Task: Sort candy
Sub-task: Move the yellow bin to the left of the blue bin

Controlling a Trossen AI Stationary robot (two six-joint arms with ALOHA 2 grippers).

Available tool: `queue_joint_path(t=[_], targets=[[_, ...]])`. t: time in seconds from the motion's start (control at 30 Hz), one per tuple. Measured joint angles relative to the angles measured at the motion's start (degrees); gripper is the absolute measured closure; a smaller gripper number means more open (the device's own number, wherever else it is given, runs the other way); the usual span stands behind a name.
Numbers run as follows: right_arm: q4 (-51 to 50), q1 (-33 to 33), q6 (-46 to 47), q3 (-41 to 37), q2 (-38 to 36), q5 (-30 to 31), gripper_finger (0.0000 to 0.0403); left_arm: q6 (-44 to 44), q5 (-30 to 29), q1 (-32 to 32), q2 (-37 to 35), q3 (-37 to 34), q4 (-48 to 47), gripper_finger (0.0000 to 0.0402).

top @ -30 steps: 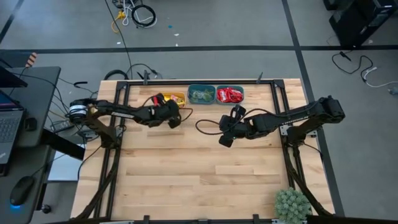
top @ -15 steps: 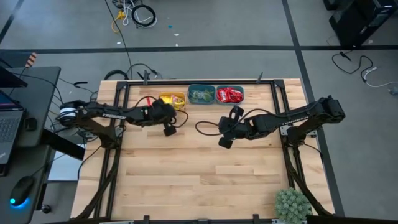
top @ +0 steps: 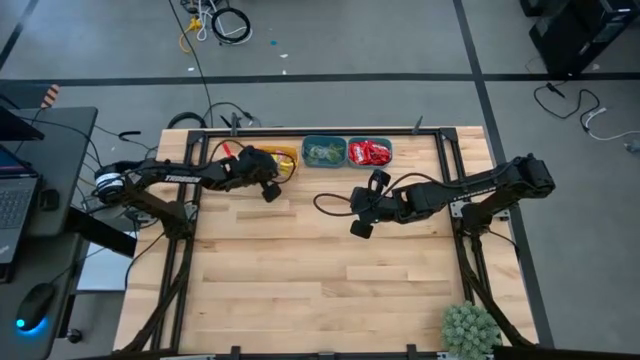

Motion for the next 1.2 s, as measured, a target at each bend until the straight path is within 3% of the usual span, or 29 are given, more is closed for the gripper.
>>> queue_joint_path(t=[0.23, 0.53, 0.63, 0.8, 1.2], targets=[[0.0, -0.1, -0.4, 0.0, 0.0, 0.0, 0.0403, 0.6, 3.0, 2.3, 0.0, 0.0, 2.5, 0.0402], [0.0, -0.1, -0.4, 0.0, 0.0, 0.0, 0.0403, 3.3, 9.4, -0.5, -0.9, 0.1, -1.6, 0.0402], [0.0, -0.1, -0.7, 0.0, 0.0, 0.0, 0.0403, 3.3, 9.2, -1.0, 0.0, 0.1, -2.1, 0.0402], [0.0, -0.1, -0.8, 0.0, 0.0, 0.0, 0.0403, 3.3, 3.2, 0.5, 2.3, 0.1, -2.0, 0.0402], [-0.1, 0.0, -0.8, 0.0, 0.0, 0.0, 0.0403, 2.9, 4.8, 3.8, 8.7, 0.1, 8.5, 0.0402]])
